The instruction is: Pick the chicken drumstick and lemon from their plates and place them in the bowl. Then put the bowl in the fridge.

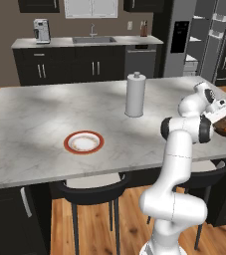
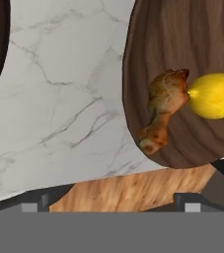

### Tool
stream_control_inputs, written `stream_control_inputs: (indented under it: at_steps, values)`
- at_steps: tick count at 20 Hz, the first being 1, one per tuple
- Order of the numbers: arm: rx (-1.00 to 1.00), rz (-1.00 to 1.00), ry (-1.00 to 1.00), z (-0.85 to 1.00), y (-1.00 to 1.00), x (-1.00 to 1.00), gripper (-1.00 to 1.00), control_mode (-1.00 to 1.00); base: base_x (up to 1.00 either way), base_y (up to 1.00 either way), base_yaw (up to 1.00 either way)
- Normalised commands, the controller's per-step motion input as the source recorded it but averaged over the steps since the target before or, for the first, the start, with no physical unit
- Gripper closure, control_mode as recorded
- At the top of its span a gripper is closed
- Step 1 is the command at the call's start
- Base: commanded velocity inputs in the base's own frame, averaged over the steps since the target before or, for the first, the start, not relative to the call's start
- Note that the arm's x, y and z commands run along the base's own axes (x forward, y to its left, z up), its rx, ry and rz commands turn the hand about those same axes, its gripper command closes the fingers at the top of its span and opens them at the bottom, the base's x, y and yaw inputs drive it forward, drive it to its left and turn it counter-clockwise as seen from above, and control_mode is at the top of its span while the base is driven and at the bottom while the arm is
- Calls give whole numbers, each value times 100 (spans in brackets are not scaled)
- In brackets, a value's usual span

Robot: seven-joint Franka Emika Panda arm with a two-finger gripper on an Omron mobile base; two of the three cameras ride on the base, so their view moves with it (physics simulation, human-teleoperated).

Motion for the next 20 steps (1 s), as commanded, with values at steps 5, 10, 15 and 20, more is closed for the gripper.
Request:
stream_control_inputs:
  at_steps: [5,10,15,20]
  values:
    - [0,6,-14,-28,10,-10,-100,-100,0,0,0]
    - [0,15,-19,-7,3,23,-100,-100,0,0,0]
    - [-3,14,-5,-1,1,35,-100,-100,0,0,0]
    - [-7,7,0,-5,0,35,-100,-100,0,0,0]
